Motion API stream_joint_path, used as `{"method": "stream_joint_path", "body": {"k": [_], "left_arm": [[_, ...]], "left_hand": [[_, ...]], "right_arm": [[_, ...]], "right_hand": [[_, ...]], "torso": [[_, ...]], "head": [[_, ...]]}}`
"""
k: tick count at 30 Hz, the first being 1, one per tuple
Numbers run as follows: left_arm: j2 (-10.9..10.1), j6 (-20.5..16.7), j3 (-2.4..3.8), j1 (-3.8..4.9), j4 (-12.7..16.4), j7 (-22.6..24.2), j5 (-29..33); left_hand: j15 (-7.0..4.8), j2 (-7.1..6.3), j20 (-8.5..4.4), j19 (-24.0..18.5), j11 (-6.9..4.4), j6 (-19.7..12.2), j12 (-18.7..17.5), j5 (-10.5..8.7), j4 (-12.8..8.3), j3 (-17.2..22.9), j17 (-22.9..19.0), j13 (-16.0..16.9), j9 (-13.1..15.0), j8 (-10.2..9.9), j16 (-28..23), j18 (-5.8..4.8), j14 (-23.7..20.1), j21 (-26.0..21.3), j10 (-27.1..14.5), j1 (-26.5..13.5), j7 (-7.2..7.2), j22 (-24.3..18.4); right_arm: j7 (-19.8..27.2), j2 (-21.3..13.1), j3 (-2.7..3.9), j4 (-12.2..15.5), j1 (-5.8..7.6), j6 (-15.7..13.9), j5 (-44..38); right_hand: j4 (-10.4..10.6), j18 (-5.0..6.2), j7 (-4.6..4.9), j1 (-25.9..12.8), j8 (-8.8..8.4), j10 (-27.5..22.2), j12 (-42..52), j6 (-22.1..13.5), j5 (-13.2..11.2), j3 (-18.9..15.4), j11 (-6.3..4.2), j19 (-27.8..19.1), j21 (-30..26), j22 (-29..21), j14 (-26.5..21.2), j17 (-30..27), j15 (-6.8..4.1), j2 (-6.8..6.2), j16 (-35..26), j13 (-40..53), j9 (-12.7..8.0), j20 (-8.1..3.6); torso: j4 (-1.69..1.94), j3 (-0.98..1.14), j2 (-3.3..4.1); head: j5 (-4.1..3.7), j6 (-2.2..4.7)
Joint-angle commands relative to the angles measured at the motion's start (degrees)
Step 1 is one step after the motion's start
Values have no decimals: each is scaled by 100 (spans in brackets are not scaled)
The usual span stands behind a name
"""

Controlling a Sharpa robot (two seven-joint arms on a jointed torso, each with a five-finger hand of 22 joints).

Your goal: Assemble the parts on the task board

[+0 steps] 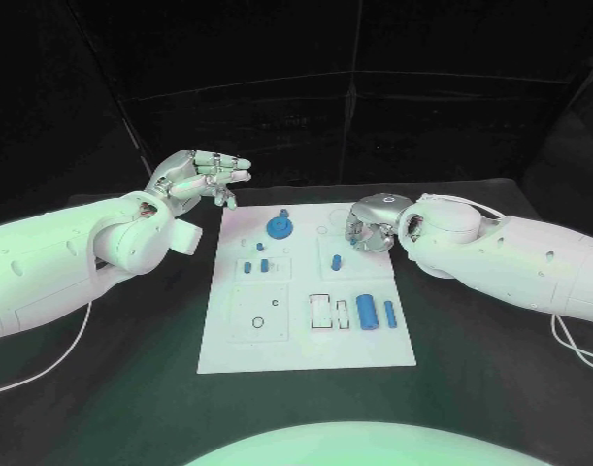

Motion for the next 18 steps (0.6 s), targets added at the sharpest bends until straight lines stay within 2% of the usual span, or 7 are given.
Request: {"method": "stream_joint_path", "body": {"k": [1,9,12,15,18], "left_arm": [[7,69,3,7,6,72,48],[-10,86,3,10,12,39,48],[-10,95,3,10,14,29,48],[-7,93,3,10,12,22,48],[-6,90,3,11,7,19,48]], "left_hand": [[-9,21,-2,-51,33,-9,31,-5,1,-34,-19,3,-6,1,-29,71,-50,-40,-15,-14,39,-9],[-6,26,0,-58,35,-11,35,-4,-6,-32,-46,2,-5,2,-42,71,-68,-48,-20,-3,39,-13],[-6,30,2,-61,35,-9,38,-3,-11,-30,-63,2,-3,5,-50,71,-78,-53,-22,5,38,-16],[-6,31,2,-62,34,-8,40,-3,-12,-30,-69,2,-3,6,-53,72,-82,-54,-22,7,38,-17],[-5,33,3,-64,34,-6,42,-3,-14,-30,-77,2,-2,7,-57,72,-87,-56,-22,10,38,-18]], "right_arm": [[44,18,-11,-13,-27,179,-43],[32,23,-11,-21,-41,187,-41],[1,37,-11,-33,-43,122,-39],[-34,47,-11,-35,-47,-8,-38],[-47,49,-11,-19,-52,-164,-37]], "right_hand": [[-1,-7,-10,-15,26,39,20,49,-34,40,-2,38,30,9,138,6,-32,36,30,-10,3,4],[8,-10,-11,-67,13,68,-1,68,-72,92,-4,43,43,22,138,7,-37,21,37,-40,-4,-4],[6,-21,-30,-64,30,139,0,143,-136,194,-22,78,87,93,145,38,-57,86,63,-61,2,-14],[-45,-53,-66,-3,69,264,4,281,-339,401,-62,176,202,289,150,18,-90,208,68,-86,15,-43],[-94,-76,-91,14,100,369,10,383,-380,512,-91,247,289,432,151,-38,-112,240,50,-95,26,-65]], "torso": [[3,1,3],[-1,3,14],[2,1,5],[3,4,2],[-2,4,0]], "head": [[1,-11],[-11,-17],[-14,-31],[-24,-40],[-27,-44]]}}
